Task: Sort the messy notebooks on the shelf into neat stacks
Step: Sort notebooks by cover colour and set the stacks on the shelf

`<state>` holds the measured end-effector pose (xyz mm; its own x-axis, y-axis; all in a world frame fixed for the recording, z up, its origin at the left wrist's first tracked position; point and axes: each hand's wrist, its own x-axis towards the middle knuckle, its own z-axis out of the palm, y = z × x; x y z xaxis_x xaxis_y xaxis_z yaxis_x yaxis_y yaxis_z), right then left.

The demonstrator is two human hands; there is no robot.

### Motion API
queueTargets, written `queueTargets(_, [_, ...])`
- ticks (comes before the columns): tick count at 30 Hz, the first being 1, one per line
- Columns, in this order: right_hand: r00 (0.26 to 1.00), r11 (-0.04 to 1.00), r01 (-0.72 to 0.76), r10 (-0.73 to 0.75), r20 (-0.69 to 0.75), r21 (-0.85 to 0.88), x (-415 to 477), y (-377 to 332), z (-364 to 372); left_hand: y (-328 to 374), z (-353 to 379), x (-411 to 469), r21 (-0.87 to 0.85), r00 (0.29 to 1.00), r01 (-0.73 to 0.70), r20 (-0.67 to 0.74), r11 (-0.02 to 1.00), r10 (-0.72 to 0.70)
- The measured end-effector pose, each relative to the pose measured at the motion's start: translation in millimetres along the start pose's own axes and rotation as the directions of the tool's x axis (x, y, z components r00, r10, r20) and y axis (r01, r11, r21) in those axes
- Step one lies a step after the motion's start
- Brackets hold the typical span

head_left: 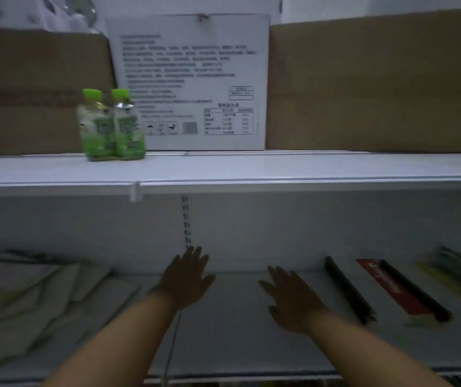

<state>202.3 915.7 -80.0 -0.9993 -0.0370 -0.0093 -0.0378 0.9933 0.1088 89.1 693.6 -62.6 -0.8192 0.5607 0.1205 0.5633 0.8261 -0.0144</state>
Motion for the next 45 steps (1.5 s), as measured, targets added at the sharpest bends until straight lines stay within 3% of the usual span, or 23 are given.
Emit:
queueTargets(10, [0.923, 0.925, 0.360, -0.372, 0.099, 0.125, 69.6, -242.9, -15.7, -200.2, -17.4, -186.4, -0.041, 0.932, 0.361, 0.034, 0.932, -0.360])
queueTargets(16, [0.836, 0.829, 0.548, -0.546, -0.052, 0.114, 98.9, -326.8, -24.2, -268.9, -19.6, -240.9, -0.222, 0.870, 0.490, 0.058, 0.843, -0.490])
queueTargets(21, [0.749, 0.740, 0.661, -0.643, -0.160, 0.125, 155.4, -391.5, -33.0, -311.2, -5.5, -249.3, -0.268, 0.845, 0.533, 0.130, 0.802, -0.518])
queueTargets(25, [0.783, 0.753, 0.612, -0.536, -0.315, 0.242, 215.7, -435.8, -36.6, -345.7, -17.9, -246.1, -0.259, 0.817, 0.577, 0.156, 0.775, -0.555])
queueTargets(28, [0.868, 0.840, 0.466, -0.374, -0.327, 0.277, 252.7, -456.0, -42.4, -375.5, -37.7, -238.5, -0.267, 0.803, 0.595, 0.160, 0.758, -0.574])
queueTargets(31, [0.967, 0.901, 0.233, -0.176, -0.183, 0.366, 284.1, -465.7, -38.3, -401.0, -43.2, -232.0, -0.348, 0.788, 0.602, 0.116, 0.718, -0.605])
queueTargets(34, [0.982, 0.924, 0.162, -0.118, -0.146, 0.345, 300.7, -465.4, -35.0, -418.5, -31.3, -230.2, -0.409, 0.781, 0.599, 0.107, 0.688, -0.616])
queueTargets(37, [0.984, 0.897, 0.147, -0.088, -0.158, 0.418, 310.7, -460.7, -38.3, -439.4, -23.2, -226.6, -0.452, 0.782, 0.578, 0.069, 0.679, -0.619])
queueTargets(42, [0.994, 0.743, 0.044, 0.035, -0.105, 0.668, 328.6, -459.0, -37.9, -481.3, -21.8, -203.8, -0.566, 0.791, 0.477, -0.056, 0.673, -0.609])
queueTargets(45, [0.983, 0.736, -0.023, 0.141, -0.120, 0.677, 329.7, -456.3, -40.0, -501.5, -22.8, -191.5, -0.634, 0.826, 0.411, -0.045, 0.655, -0.562])
